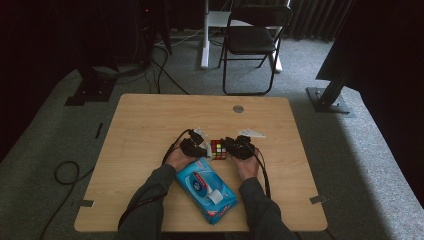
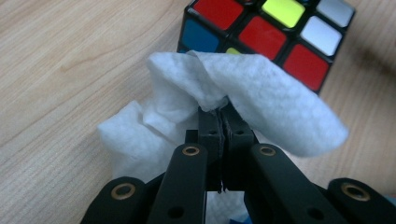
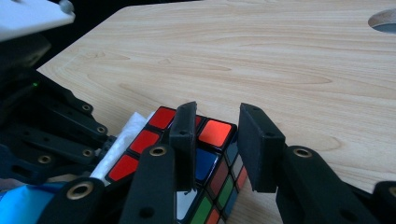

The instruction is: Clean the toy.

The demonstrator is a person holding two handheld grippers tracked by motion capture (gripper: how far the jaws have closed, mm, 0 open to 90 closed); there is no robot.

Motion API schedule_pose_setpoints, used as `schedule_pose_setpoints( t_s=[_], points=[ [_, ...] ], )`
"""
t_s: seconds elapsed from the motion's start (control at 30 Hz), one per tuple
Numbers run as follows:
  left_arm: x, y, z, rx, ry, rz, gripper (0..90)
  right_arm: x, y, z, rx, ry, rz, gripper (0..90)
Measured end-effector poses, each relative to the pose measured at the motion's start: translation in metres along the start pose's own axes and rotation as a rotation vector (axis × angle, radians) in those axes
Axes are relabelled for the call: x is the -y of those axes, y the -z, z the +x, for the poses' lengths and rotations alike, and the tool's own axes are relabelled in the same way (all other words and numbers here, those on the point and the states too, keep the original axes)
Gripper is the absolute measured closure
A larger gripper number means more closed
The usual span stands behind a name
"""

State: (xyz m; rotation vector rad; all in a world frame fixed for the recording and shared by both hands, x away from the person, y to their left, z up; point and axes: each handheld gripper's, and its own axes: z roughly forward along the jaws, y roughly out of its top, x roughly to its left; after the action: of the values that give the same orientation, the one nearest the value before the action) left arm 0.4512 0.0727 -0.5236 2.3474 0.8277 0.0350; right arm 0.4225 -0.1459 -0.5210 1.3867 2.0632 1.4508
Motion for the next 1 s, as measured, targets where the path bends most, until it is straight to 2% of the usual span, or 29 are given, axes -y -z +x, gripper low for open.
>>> schedule_pose_setpoints(
  t_s=[0.27,0.43,0.53,0.73,0.83,0.9,1.0],
  points=[
    [0.001,-0.001,-0.001,-0.014,0.001,-0.009,88.6,-0.001,0.000,0.000,0.000,-0.003,0.002,68.0],
    [0.000,0.004,0.000,-0.018,0.009,-0.033,88.5,-0.003,0.000,0.001,0.011,0.014,0.019,67.3],
    [-0.001,0.008,0.000,-0.007,0.014,-0.057,88.5,-0.005,0.000,0.002,0.016,0.025,0.031,67.3],
    [-0.004,0.009,-0.004,-0.006,-0.011,-0.049,88.5,-0.006,-0.002,0.002,0.032,0.018,0.028,65.9],
    [-0.005,0.008,-0.006,0.011,-0.020,-0.051,88.5,-0.007,-0.003,0.001,0.045,-0.002,0.024,63.2],
    [-0.006,0.007,-0.007,0.015,-0.025,-0.056,88.6,-0.008,-0.004,0.000,0.052,-0.018,0.025,63.3],
    [-0.007,0.009,-0.009,0.010,-0.038,-0.062,88.5,-0.011,-0.006,0.002,0.061,-0.013,0.039,66.7]
  ],
)
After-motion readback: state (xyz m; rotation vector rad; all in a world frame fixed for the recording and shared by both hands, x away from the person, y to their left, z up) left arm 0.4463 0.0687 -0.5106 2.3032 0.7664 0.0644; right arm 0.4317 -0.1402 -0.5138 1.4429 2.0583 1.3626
